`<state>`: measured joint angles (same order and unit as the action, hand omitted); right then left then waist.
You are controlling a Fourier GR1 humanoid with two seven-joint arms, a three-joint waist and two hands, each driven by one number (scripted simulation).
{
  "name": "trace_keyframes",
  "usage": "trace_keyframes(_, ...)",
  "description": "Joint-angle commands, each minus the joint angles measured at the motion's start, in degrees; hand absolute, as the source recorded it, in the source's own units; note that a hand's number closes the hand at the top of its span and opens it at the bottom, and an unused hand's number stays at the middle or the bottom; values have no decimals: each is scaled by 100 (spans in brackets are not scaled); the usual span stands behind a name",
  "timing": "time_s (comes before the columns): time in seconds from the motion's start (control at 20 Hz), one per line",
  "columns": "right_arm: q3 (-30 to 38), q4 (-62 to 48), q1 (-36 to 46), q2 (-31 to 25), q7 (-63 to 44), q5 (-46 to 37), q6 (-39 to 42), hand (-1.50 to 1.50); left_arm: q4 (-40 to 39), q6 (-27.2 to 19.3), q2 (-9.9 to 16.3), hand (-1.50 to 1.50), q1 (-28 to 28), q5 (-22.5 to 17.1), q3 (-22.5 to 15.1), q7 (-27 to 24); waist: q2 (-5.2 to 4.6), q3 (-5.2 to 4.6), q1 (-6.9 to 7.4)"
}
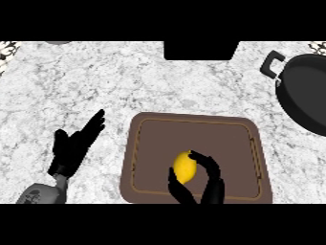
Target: Pick the lemon from the tray and place it in the pot
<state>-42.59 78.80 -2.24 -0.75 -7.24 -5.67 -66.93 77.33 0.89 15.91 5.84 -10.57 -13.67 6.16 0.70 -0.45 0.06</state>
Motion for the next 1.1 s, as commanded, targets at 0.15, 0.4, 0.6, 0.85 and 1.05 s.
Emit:
trace_keyframes(0.15,-154,-240,37,71,1915,1848,-53,150,129,-68,-148,0,32,239,28,125,-73,57,15)
trace_keyframes(0.4,1029,278,-116,-2158,2076,2239,2164,150,-91,37,-73,0,3,47,171,62,-59,81,-150)
trace_keyframes(0.6,1344,246,-137,-2920,2326,2454,2922,150,-62,11,-20,0,-33,26,251,26,-41,122,-236)
trace_keyframes(0.85,2204,-60,-212,-4126,3023,2921,4177,150,-9,-49,-25,0,-89,38,275,16,-33,142,-338)
trace_keyframes(1.05,2999,-664,-288,-4896,3759,3439,5339,150,9,-29,-73,0,-101,21,257,-36,-66,136,-356)
